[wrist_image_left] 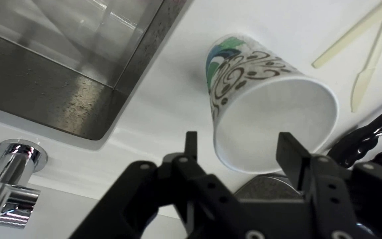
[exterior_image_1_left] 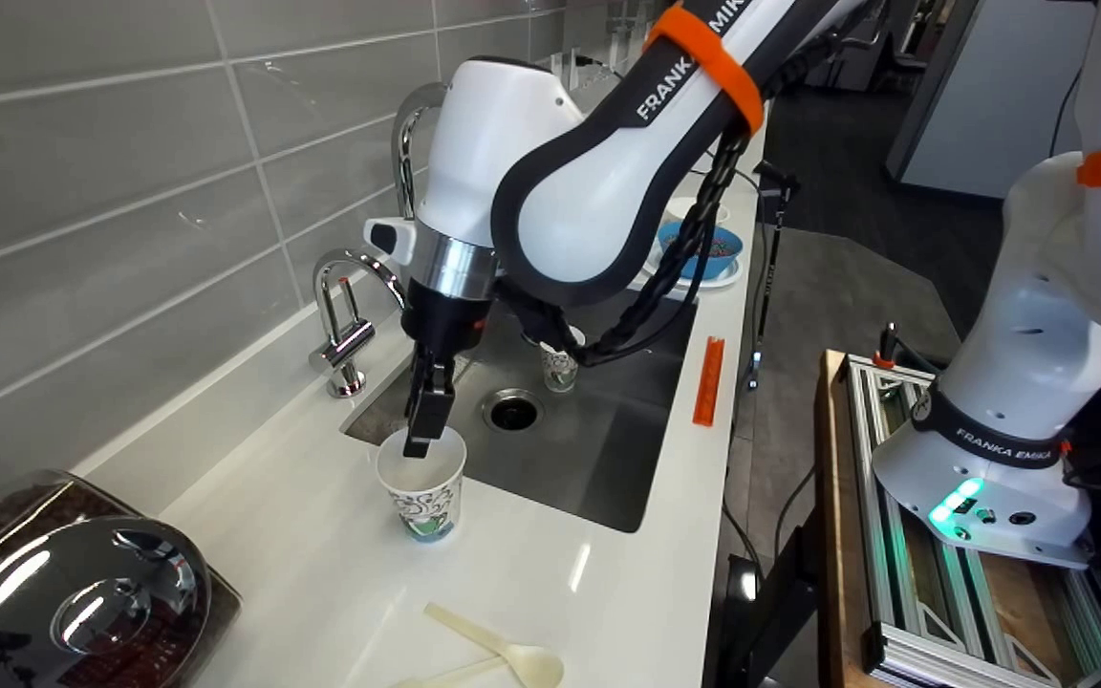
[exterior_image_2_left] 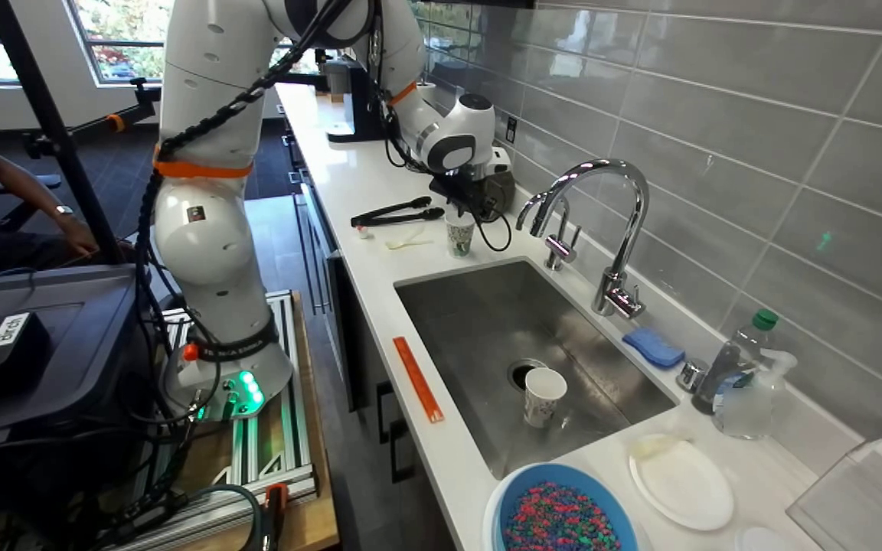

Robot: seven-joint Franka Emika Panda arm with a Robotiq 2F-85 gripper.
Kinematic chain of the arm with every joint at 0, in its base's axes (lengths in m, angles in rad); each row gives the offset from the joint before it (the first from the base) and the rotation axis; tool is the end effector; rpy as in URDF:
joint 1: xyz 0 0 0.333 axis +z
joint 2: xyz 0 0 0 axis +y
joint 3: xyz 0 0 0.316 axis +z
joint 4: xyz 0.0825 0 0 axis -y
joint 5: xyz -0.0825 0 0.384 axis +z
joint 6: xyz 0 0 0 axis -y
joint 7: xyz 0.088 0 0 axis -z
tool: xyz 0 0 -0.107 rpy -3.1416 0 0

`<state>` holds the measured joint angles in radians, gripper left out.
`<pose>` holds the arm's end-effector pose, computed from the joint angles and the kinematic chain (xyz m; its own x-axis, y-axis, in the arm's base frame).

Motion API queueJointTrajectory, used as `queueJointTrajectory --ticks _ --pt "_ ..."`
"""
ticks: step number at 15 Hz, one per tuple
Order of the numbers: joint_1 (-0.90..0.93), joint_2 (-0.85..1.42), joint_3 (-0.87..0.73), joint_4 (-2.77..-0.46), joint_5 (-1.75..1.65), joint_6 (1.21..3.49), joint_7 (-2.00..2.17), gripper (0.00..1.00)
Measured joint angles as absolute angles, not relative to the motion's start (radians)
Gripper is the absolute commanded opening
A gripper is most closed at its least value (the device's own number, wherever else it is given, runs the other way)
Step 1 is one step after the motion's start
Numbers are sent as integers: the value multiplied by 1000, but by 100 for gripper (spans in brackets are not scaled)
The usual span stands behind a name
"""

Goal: Move the coffee cup on the right to the left side of the counter.

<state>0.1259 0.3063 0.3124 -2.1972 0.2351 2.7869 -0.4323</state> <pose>0.5337 0.2352 0.2786 0.7709 0.5454 0.3291 0.6033 -0.7909 -0.1024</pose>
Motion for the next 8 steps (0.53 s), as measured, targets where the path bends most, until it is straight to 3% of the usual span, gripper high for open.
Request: queueJointTrajectory --ticks 8 --pt "101 228 349 -2210 240 2779 -433 100"
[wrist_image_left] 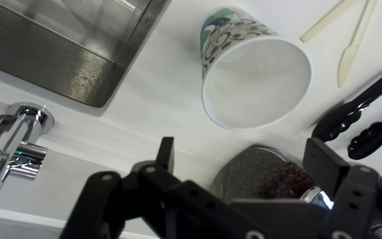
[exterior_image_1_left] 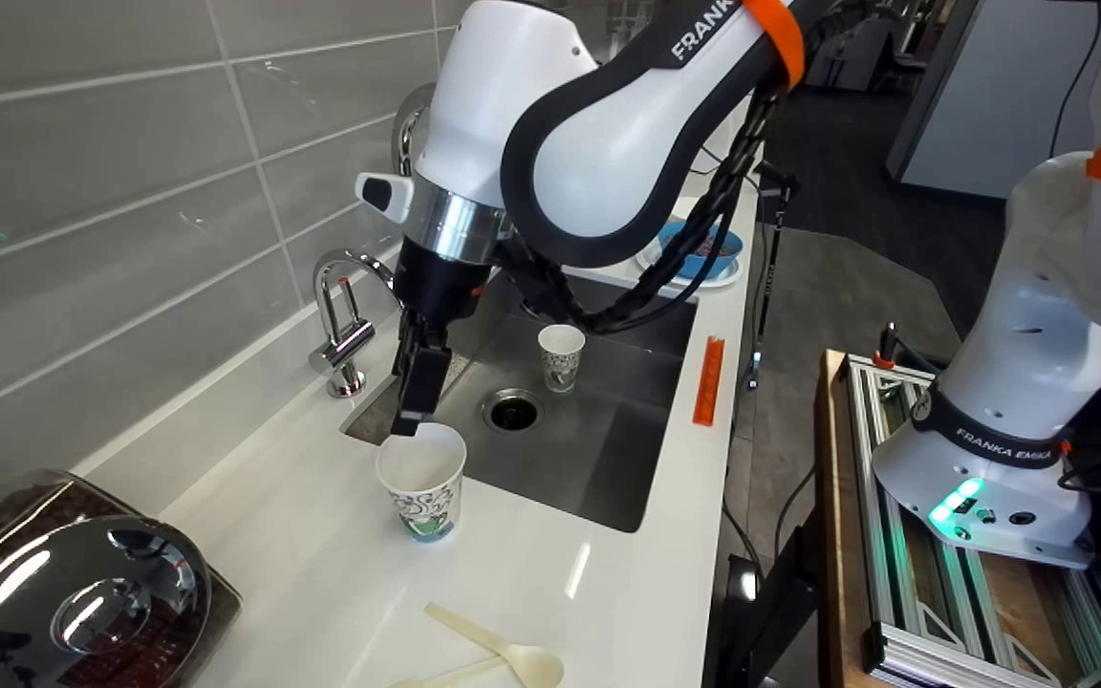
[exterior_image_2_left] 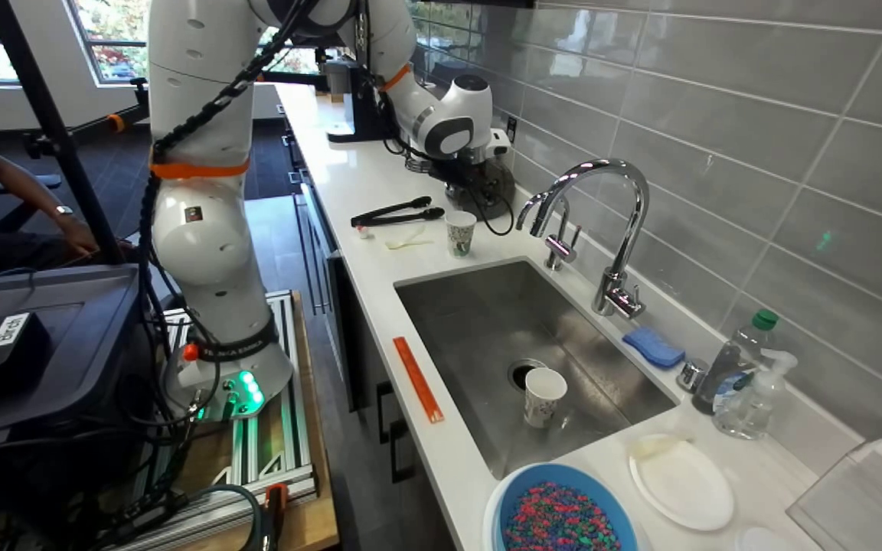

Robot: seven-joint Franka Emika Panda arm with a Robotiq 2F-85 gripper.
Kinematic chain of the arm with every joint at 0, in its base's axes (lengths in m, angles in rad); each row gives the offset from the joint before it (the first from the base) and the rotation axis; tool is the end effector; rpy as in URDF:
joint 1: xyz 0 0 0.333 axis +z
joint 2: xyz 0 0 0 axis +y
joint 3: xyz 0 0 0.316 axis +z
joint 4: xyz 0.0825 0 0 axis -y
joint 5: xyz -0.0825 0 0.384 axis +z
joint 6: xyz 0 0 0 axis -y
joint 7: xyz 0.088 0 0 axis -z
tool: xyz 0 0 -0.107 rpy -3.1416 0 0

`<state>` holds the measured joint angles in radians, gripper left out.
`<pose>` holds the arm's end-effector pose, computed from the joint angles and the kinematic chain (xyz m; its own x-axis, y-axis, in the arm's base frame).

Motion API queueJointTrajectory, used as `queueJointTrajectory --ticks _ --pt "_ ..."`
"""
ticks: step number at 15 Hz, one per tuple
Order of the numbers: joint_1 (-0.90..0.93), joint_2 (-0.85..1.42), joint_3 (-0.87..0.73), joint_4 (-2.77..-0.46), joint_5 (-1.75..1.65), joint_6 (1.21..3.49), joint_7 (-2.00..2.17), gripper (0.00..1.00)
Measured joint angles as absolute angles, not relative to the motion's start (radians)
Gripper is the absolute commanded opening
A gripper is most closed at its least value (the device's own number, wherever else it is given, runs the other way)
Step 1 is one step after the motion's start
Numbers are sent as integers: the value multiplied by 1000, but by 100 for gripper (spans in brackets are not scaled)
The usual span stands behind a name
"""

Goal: Move the coffee cup on the right to the left side of the counter.

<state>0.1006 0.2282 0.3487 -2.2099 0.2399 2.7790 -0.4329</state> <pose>0.5296 0.2396 0.3174 0.7458 0.5477 0.3792 0.6159 -0.7839 -0.0789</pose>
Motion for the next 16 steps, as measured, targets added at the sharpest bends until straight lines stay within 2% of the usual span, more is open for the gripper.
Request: queueJointTrajectory --ticks 7,16 --pt "98 69 324 -2303 251 2682 -432 100" --pt "122 -116 197 -2511 329 2664 -433 100"
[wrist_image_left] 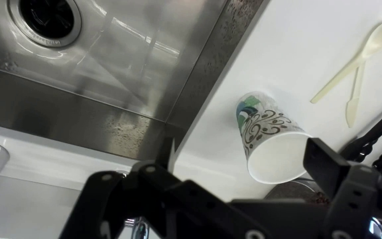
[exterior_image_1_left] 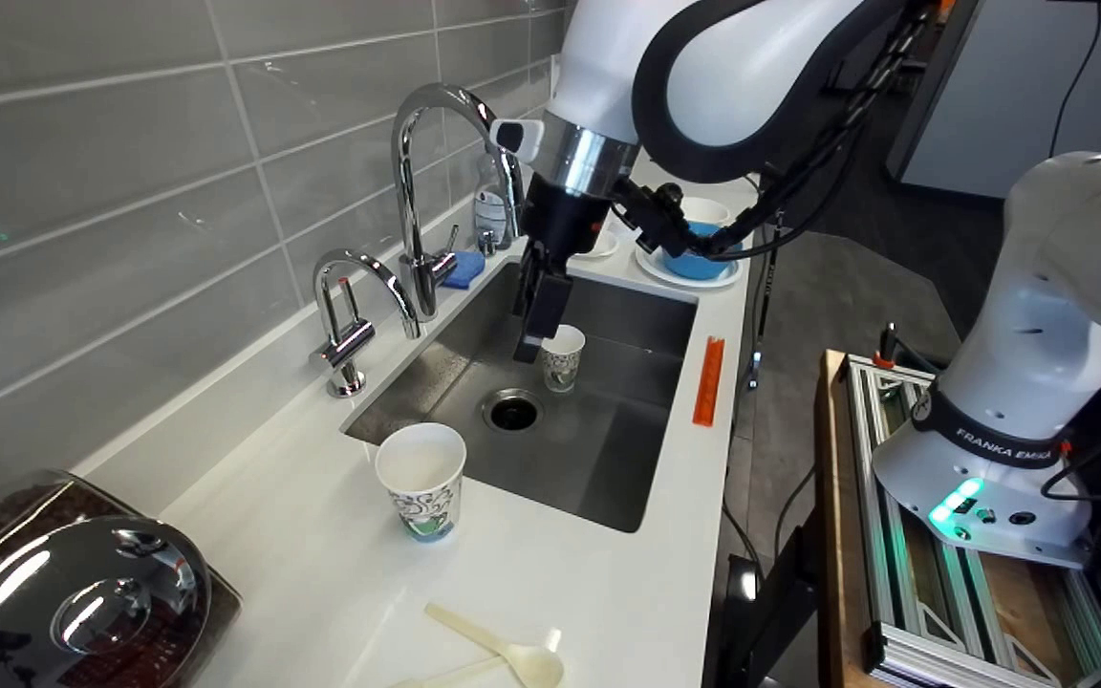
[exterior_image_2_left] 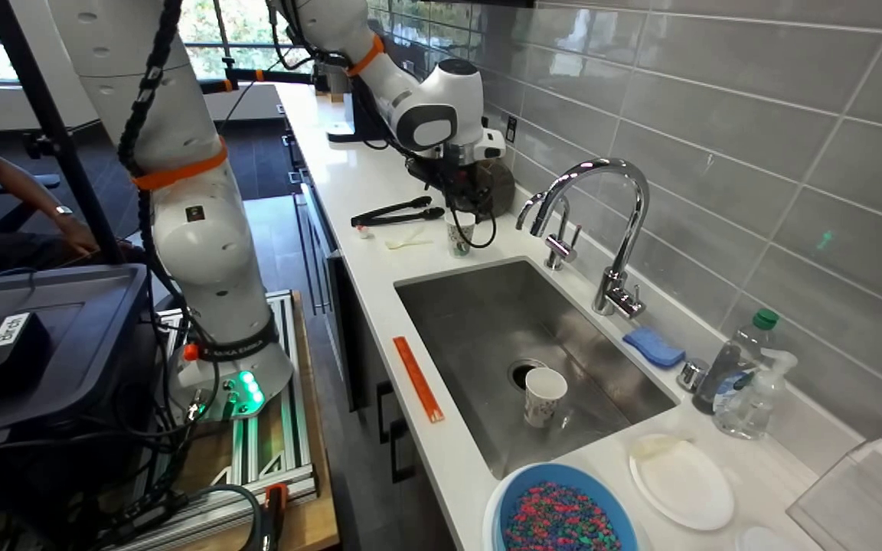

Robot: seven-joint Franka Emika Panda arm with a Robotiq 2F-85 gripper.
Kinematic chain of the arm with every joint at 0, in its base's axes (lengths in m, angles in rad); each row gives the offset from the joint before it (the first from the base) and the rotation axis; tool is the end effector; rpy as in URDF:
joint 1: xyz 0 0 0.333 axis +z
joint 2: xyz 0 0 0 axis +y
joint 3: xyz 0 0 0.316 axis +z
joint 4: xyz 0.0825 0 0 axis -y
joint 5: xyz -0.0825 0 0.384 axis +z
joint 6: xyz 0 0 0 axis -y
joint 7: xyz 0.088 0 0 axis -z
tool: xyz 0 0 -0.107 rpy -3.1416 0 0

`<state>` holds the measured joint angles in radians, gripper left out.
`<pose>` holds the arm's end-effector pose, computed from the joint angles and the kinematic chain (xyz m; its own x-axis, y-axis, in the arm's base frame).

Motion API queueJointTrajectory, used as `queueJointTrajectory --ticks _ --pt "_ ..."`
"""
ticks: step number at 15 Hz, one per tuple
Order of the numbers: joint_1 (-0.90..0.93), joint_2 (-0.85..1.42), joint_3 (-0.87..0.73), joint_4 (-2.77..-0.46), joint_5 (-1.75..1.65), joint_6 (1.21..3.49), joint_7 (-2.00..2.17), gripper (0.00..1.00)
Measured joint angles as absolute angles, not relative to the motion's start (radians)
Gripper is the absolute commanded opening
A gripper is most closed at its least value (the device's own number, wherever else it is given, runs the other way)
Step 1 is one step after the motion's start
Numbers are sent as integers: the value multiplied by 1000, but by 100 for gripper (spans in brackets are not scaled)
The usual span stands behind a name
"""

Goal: Move the coffee cup on the right to the left side of the counter.

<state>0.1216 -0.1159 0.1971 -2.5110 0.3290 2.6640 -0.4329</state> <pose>0.4578 0.1409 0.3489 0.8517 0.4307 0.2986 0.4719 -0.8781 -0.0795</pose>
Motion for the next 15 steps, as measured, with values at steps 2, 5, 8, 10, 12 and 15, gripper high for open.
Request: queueJointTrajectory --ticks 2,5,8,10,12,15 --pt "124 -168 167 -2557 325 2664 -430 100" --pt "120 -259 131 -2632 260 2664 -374 100" --pt "101 -353 108 -2704 160 2664 -278 100" --pt "85 -410 100 -2743 110 2657 -226 100" --pt "70 -452 95 -2748 71 2622 -183 100" --pt "68 -478 86 -2746 56 2601 -166 100"
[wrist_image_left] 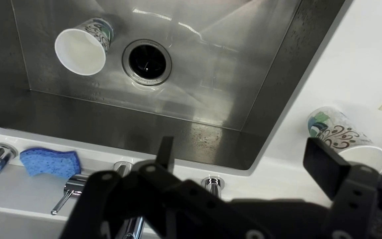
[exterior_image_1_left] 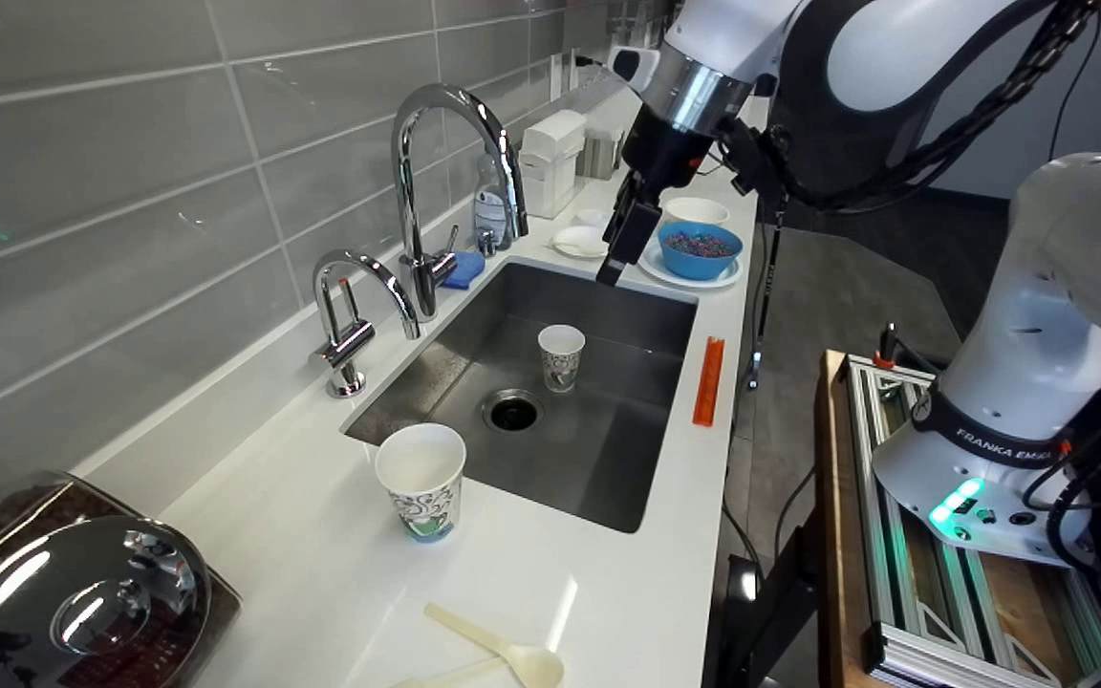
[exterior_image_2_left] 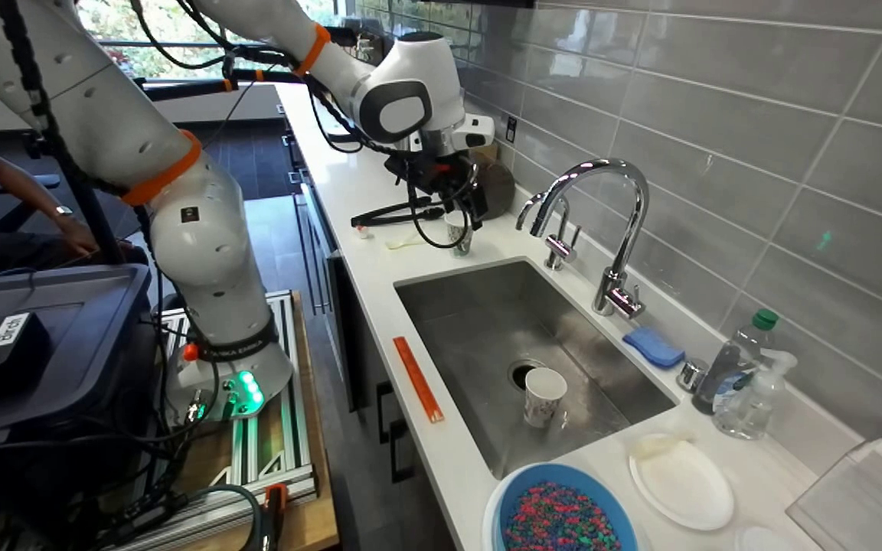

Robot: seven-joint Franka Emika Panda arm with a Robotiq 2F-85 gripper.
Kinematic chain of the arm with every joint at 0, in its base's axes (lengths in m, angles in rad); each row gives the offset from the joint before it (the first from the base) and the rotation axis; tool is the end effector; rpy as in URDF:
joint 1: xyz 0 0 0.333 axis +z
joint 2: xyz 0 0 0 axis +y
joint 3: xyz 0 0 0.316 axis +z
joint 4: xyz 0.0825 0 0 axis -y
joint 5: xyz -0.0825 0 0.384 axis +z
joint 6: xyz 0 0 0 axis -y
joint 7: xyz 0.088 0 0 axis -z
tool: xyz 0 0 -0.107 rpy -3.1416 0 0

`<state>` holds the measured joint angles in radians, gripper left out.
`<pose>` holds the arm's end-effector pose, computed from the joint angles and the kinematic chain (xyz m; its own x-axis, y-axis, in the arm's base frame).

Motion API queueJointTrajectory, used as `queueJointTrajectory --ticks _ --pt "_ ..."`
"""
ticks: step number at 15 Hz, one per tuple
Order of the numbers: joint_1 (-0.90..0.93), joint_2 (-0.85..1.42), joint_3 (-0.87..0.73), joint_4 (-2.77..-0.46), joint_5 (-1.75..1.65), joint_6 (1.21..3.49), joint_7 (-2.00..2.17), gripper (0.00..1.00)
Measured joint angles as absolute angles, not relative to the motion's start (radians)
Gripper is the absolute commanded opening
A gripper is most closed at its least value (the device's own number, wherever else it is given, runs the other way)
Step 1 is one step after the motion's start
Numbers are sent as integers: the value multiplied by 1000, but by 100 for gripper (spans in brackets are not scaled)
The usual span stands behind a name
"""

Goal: Move the coffee cup on the right to the left side of the counter.

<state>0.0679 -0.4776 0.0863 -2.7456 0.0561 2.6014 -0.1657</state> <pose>0.3893 0.0580 0.3953 0.9090 0.2639 0.3225 0.2618 -0.9638 0.0506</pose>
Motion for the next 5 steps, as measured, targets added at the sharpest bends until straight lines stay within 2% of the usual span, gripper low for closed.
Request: queueJointTrajectory --ticks 5 --pt "71 -472 84 -2746 56 2601 -166 100"
